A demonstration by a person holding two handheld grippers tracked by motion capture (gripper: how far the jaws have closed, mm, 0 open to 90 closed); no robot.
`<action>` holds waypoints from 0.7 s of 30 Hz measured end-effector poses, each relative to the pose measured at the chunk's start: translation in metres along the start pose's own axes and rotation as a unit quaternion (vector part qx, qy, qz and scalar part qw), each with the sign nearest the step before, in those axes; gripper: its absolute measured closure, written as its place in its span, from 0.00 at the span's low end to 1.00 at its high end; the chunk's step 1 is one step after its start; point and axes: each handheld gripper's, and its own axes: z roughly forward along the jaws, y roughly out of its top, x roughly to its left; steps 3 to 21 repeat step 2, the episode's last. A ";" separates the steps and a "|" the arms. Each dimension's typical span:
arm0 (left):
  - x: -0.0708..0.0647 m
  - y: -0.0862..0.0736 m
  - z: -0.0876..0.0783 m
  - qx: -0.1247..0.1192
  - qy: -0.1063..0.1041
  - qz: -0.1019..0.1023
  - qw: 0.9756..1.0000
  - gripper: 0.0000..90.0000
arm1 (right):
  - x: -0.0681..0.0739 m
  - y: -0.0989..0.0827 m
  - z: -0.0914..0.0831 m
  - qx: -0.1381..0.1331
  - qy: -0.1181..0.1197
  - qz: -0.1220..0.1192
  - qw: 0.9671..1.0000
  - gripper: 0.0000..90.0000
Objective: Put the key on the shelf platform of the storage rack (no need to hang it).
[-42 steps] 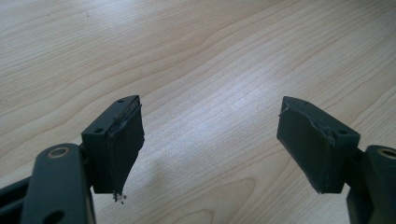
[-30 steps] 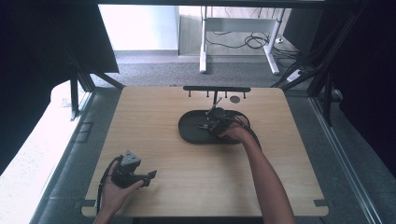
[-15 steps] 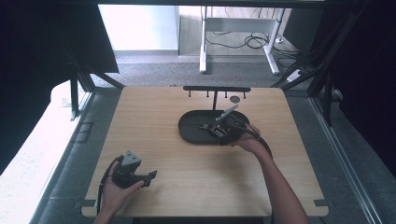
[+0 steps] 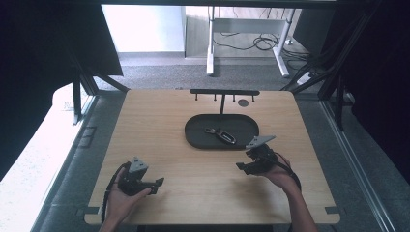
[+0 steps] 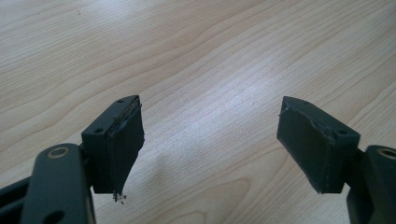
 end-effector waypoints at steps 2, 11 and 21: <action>-0.001 0.000 0.000 0.000 -0.001 0.002 1.000 0.26 | 0.003 -0.006 -0.002 -0.007 -0.008 0.005 1.000 0.41; -0.001 0.000 0.000 0.000 -0.001 0.002 1.000 0.26 | 0.003 -0.006 -0.002 -0.007 -0.008 0.005 1.000 0.41; -0.001 0.000 0.000 0.000 -0.001 0.002 1.000 0.26 | 0.003 -0.006 -0.002 -0.007 -0.008 0.005 1.000 0.41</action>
